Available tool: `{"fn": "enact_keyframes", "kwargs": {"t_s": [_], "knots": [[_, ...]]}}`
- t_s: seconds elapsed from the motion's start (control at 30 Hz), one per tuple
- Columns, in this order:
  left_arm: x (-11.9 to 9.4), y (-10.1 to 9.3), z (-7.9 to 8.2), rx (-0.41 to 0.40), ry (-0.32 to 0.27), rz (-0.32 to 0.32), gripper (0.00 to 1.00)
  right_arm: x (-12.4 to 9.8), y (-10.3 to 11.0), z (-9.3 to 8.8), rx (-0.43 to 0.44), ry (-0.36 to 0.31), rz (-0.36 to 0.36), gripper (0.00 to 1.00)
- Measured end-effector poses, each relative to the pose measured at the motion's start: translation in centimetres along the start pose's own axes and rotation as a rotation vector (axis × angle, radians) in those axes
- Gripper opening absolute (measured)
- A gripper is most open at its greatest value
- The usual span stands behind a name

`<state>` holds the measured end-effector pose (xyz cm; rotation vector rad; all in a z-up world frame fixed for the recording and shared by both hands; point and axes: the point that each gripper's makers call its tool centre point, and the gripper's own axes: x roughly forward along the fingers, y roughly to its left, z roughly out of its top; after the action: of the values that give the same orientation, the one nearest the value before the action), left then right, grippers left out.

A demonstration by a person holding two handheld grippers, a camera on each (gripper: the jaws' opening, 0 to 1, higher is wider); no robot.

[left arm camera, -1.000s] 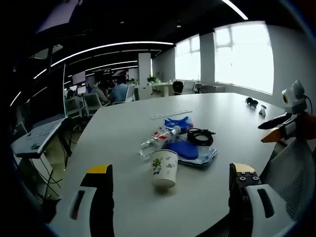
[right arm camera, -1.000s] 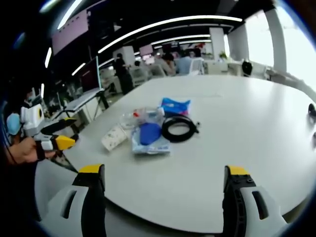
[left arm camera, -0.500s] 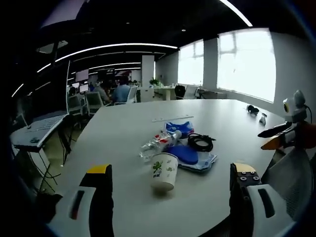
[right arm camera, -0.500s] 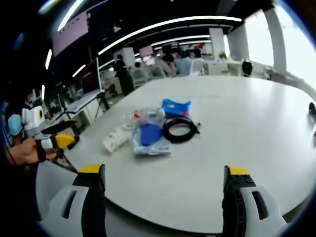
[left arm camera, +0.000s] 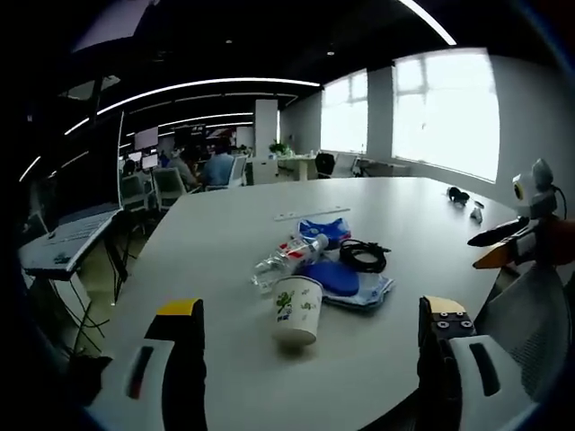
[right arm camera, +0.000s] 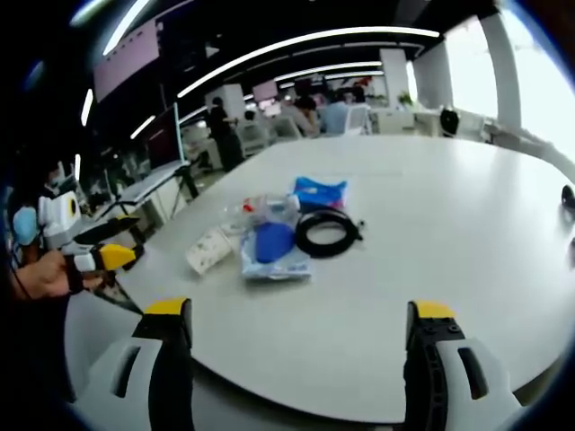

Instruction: Arrange the tabletop items into an orderly group along one side of the table until the central work area is clear of visible clutter.

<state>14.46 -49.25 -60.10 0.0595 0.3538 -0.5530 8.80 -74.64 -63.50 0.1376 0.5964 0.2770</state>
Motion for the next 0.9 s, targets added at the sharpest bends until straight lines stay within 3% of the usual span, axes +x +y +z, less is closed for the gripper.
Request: {"fn": "enact_keyframes", "kwargs": {"t_s": [0.73,0.9], "knots": [[0.06,-0.2,0.1,-0.012,0.0,-0.009,1.0,-0.02,-0.35,-0.13,0.012,0.009,-0.015,0.96],[0.05,-0.25,0.24,-0.02,-0.006,-0.012,1.0,-0.16,-0.05,0.34,0.014,-0.014,0.002,0.97]]}}
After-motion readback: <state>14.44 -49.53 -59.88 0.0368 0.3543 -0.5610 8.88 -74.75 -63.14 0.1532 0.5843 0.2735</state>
